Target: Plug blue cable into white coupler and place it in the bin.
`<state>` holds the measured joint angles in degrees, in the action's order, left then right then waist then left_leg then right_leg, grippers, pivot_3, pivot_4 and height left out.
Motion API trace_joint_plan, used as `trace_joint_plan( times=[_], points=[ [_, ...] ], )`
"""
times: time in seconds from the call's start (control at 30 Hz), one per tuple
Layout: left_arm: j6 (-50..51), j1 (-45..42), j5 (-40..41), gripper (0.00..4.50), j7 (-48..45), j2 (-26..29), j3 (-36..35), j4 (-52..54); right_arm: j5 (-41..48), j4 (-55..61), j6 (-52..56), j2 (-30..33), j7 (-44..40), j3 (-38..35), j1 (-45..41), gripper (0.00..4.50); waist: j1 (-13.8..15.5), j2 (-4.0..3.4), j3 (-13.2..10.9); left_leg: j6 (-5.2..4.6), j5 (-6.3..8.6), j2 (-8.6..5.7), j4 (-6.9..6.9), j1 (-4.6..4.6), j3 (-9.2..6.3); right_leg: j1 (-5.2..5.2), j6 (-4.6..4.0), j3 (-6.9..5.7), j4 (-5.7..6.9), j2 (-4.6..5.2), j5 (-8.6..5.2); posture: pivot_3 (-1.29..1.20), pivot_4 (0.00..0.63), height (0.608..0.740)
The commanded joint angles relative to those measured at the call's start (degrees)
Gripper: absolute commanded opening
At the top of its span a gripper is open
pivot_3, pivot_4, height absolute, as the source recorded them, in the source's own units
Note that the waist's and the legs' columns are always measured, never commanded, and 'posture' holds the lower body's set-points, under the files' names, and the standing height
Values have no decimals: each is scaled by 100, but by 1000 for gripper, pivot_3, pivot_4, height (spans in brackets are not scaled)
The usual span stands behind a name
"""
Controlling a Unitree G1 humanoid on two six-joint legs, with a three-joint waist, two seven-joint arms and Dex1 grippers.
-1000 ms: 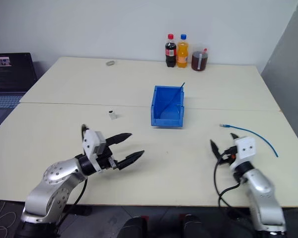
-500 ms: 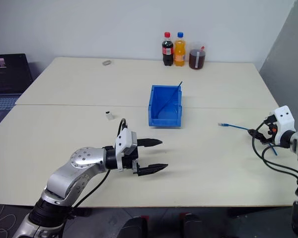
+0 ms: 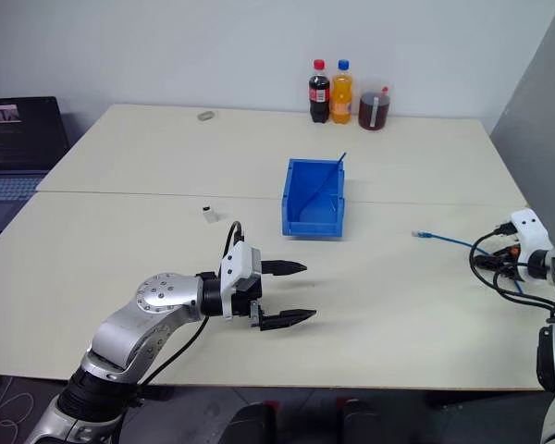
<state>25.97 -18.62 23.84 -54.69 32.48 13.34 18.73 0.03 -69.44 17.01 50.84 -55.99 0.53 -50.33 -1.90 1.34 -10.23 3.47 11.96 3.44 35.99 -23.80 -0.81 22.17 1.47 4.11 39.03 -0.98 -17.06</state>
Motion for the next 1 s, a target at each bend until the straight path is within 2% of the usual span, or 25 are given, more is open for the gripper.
trace_joint_plan(
  times=[0.03,0.3,0.53,0.67,0.8,0.93,1.0],
  points=[
    [-92,-43,-40,4500,-100,18,46,183,-332,-52,-387,90,12,190,181,2092,0,0,0,0,0,0,0,0,0,0,0,0,0,0,0,0,150,740],
    [-136,-65,-85,4500,-201,2,84,144,-386,-118,-616,138,-28,119,148,68,9,0,0,0,-1,-4,9,1,0,-6,10,2,0,4,6,0,150,740],
    [-136,-34,-117,4500,-272,28,60,138,-399,10,-966,204,-142,33,97,18,6,-1,0,0,-1,-4,9,1,1,-6,10,2,0,3,6,0,150,740],
    [-32,182,-44,4500,-252,183,-129,289,-297,588,-1312,351,-784,51,222,18,2,-8,-4,0,0,-3,8,1,1,-4,10,3,1,4,6,0,150,740],
    [-49,1262,95,4500,-540,960,-677,698,269,2984,-942,318,-1484,-88,1165,18,-88,-21,-9,0,0,3,-2,0,4,5,7,7,3,2,4,0,150,740],
    [-225,2084,154,4500,-459,1281,-1376,461,648,5081,-138,-25,-1238,-69,1863,18,-125,-49,-23,0,1,14,-9,5,-10,8,-10,-5,19,-5,-6,0,150,740],
    [-314,2294,141,4500,-414,1320,-1717,198,705,5770,211,-294,-1041,54,1978,18,-132,-50,-24,0,1,15,-2,10,-11,8,-8,-2,33,-6,-9,0,150,740]
  ],
)
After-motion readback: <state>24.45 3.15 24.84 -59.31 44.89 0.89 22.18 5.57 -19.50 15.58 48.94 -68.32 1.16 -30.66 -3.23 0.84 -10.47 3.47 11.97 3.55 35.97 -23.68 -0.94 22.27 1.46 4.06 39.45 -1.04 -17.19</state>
